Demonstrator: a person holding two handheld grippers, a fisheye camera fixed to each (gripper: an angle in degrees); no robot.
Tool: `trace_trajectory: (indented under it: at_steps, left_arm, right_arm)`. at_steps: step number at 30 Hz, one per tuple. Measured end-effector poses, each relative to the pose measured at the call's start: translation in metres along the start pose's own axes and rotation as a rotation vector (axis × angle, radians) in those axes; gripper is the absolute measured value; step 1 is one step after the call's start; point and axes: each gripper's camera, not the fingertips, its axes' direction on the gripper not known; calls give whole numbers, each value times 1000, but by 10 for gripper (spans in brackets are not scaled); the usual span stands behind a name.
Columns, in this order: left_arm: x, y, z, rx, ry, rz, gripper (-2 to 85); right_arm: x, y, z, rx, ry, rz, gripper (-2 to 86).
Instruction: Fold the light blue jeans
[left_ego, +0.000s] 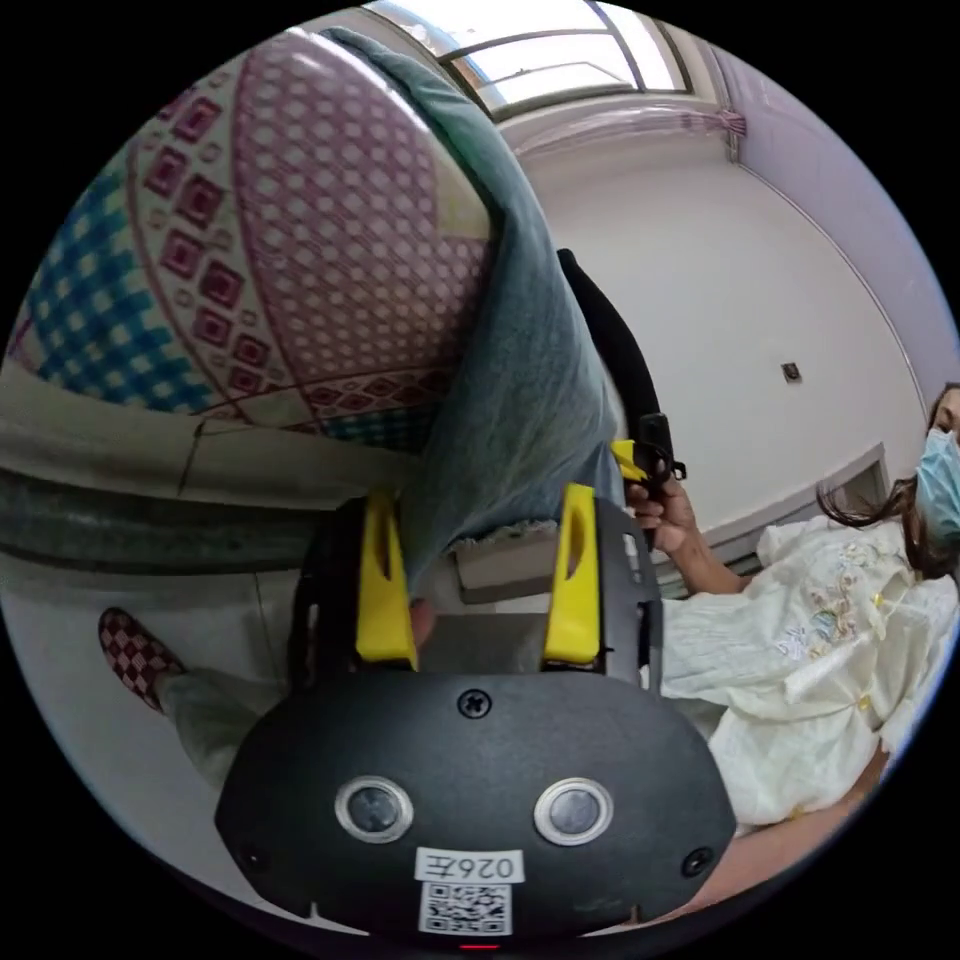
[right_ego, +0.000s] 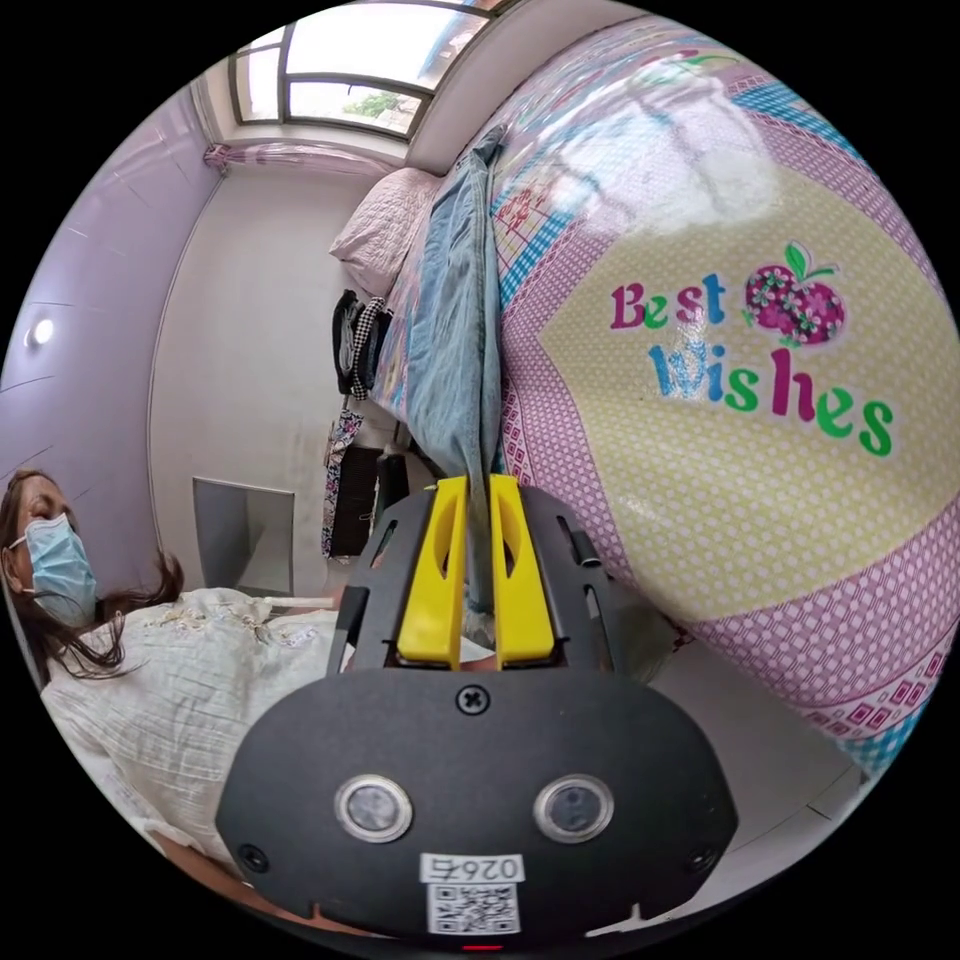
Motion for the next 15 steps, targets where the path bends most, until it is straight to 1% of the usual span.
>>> trace_trajectory:
  at_steps: [1, 2, 3, 4, 8, 12, 15]
  left_arm:
    - [0, -2, 3, -35, 35, 3, 72]
    - [0, -3, 6, -80, 115, -11, 59]
    - [3, -1, 3, -85, 180, -14, 49]
    - [7, 0, 1, -84, 200, -6, 47]
    - [39, 19, -21, -35, 245, 37, 38]
    - [48, 40, -30, 44, 284, -12, 37]
    - [55, 44, -27, 55, 293, -25, 38]
  right_arm:
    - [1, 3, -1, 4, 0, -8, 5]
    - [2, 5, -2, 6, 0, -12, 3]
    - [2, 8, -4, 11, -1, -18, 2]
    - [2, 11, -6, 20, -12, -24, 1]
    - [4, 25, -8, 36, -8, -40, 15]
    - [10, 43, 3, 22, -10, -47, 57]
    - [6, 49, 22, -26, -19, -54, 70]
